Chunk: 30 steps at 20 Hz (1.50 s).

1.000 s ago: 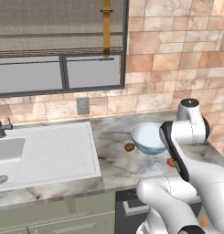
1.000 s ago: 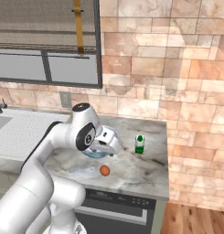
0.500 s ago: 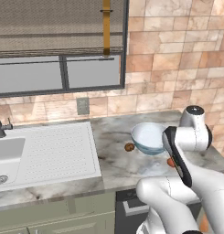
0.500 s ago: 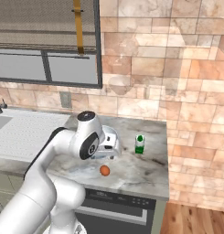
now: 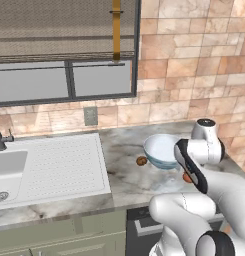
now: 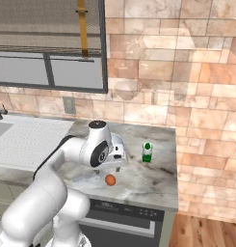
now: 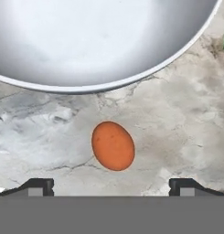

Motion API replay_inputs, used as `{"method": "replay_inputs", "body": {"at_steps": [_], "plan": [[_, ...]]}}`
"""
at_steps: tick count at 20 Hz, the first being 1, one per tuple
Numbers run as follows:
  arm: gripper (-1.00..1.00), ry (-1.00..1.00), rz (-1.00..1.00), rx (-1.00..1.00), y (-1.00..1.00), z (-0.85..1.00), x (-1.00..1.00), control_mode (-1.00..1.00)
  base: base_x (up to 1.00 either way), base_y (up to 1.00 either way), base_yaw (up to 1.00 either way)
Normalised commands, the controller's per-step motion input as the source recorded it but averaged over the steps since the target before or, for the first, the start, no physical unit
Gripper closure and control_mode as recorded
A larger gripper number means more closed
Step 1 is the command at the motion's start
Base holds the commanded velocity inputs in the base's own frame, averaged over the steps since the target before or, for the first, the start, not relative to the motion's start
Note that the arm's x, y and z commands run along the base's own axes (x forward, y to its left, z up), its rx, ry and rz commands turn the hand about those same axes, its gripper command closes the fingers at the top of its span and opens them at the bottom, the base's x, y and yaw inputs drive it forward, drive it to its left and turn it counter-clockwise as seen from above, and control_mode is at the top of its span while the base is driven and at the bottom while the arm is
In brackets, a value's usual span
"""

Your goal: Gather the eggs and milk located in the vicinity of the sink area and place them right next to the bowl.

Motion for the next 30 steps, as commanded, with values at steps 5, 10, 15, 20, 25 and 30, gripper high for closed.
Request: {"method": "replay_inputs", "body": {"at_steps": [5,10,15,20,25,30], "plan": [[-1.0,0.11,0.11,0.04,0.0,-0.19,0.2,-1.0,0.0,0.0,0.0],[-1.0,0.07,0.11,0.05,-0.04,-0.26,0.19,-1.0,0.0,0.0,0.0],[-1.0,0.04,0.08,0.04,-0.12,-0.28,0.04,-1.0,0.0,0.0,0.0],[-1.0,0.01,0.02,0.02,-0.11,-0.17,0.0,-1.0,0.0,0.0,0.0],[-1.0,0.01,0.0,0.0,0.0,-0.09,0.0,-1.0,0.0,0.0,0.0],[-1.0,0.0,0.0,0.0,0.04,-0.07,0.0,-1.0,0.0,0.0,0.0]]}}
